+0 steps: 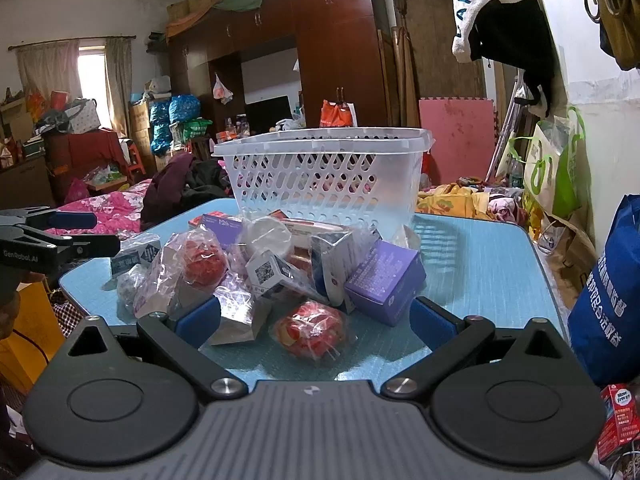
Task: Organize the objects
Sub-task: 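Approach the pile of packages on the blue table with both tools, then grasp the purple box with the right tool while the left tool grasps a wrapped pack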
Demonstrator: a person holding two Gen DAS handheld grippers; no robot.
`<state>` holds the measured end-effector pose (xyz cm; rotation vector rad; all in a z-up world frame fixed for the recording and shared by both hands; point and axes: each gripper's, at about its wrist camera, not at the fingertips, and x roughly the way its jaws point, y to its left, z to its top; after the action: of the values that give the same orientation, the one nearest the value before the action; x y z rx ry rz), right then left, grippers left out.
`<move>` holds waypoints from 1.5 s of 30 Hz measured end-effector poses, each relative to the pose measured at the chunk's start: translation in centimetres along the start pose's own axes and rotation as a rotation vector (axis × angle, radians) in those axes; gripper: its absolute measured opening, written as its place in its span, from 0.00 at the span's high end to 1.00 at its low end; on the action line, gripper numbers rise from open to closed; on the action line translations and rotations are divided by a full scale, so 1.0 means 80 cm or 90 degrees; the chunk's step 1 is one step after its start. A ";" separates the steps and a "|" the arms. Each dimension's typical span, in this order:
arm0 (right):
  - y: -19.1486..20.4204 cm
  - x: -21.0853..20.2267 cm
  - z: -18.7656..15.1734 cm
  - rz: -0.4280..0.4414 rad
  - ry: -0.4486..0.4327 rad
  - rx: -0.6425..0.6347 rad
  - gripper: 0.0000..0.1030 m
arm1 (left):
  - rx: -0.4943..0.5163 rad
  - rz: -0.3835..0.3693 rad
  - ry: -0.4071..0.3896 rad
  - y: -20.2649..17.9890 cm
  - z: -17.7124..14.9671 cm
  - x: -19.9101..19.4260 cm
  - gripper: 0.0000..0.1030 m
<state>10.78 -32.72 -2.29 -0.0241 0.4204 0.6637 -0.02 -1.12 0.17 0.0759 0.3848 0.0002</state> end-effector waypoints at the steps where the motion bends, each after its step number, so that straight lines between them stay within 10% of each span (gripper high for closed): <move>1: 0.000 0.000 0.000 0.000 0.000 0.001 0.00 | 0.000 -0.001 0.001 0.000 0.000 0.001 0.00; 14: -0.001 0.002 -0.002 -0.005 -0.005 -0.001 0.00 | 0.003 -0.009 -0.017 -0.004 -0.002 0.003 0.00; 21: 0.005 -0.006 -0.007 -0.060 -0.128 -0.043 0.00 | -0.012 -0.045 -0.092 0.010 0.001 0.008 0.00; 35: -0.033 0.032 -0.013 -0.060 -0.066 0.032 0.00 | -0.011 0.062 -0.074 0.089 -0.012 0.010 0.00; 45: -0.037 0.050 -0.008 -0.043 -0.032 0.026 0.21 | -0.007 0.023 -0.027 0.094 -0.040 0.040 0.00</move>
<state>15.15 -32.81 -4.73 0.0168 0.3822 0.5877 1.87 6.62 -3.41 0.0726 0.3413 0.0359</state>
